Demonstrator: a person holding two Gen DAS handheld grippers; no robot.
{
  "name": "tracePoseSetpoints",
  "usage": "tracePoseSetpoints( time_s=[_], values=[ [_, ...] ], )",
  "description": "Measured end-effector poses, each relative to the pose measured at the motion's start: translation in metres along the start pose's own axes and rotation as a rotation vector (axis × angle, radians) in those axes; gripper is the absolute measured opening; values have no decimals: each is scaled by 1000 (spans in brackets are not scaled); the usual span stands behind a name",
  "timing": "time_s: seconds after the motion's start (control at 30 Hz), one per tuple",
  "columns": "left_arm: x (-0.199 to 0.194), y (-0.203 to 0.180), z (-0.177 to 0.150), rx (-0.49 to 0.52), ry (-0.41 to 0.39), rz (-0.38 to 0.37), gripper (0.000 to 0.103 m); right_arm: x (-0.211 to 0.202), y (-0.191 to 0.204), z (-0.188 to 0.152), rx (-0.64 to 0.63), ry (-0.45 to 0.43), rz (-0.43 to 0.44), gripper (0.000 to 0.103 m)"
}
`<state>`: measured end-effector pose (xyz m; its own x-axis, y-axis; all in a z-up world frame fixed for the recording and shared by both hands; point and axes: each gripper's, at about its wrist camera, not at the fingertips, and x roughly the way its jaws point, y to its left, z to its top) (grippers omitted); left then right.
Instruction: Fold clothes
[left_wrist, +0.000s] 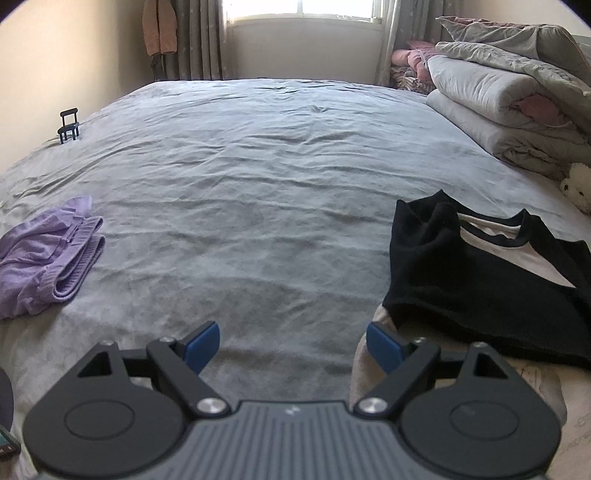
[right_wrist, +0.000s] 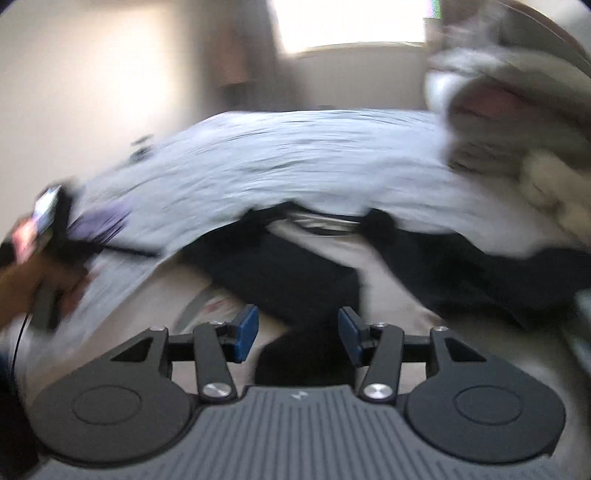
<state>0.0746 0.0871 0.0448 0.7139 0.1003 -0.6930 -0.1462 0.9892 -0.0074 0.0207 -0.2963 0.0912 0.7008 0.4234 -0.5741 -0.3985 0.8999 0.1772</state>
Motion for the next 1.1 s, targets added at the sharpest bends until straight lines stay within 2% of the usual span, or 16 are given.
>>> tracePoseSetpoints(
  time_s=[0.13,0.27,0.37,0.5,0.6,0.67,0.73,0.77,0.8,0.87,0.93,1.0,1.1],
  values=[
    [-1,-1,0,5,-1,-5,88,13,-21,-1,112,39,-125,52],
    [-1,-2,-1,10,1,-7,88,31,-21,-9,100,137,-118,52],
    [-1,-1,-1,8,2,-7,88,30,-6,-10,29,125,-90,52],
    [0,-1,-1,8,7,-9,88,22,29,-14,-182,46,-81,52],
    [1,-3,-2,15,9,-10,88,35,51,-23,-283,90,-29,52],
    [1,-3,-2,17,8,-10,88,47,62,-29,-345,139,-36,52],
    [0,-3,-3,16,9,-10,88,59,63,-32,-368,185,-100,39],
    [0,-2,-2,14,9,-9,87,62,60,-32,-372,202,-140,17],
    [0,-2,-2,12,9,-10,88,63,55,-31,-365,203,-163,9],
    [0,-2,-2,10,9,-11,88,52,42,-23,-339,155,-213,9],
    [0,-2,-1,8,11,-11,87,36,29,-14,-316,65,-303,9],
    [1,-2,-2,9,15,-9,88,23,14,-6,-266,8,-343,10],
    [2,-3,-2,14,17,-5,88,16,-5,-3,-225,3,-365,10]
  ],
)
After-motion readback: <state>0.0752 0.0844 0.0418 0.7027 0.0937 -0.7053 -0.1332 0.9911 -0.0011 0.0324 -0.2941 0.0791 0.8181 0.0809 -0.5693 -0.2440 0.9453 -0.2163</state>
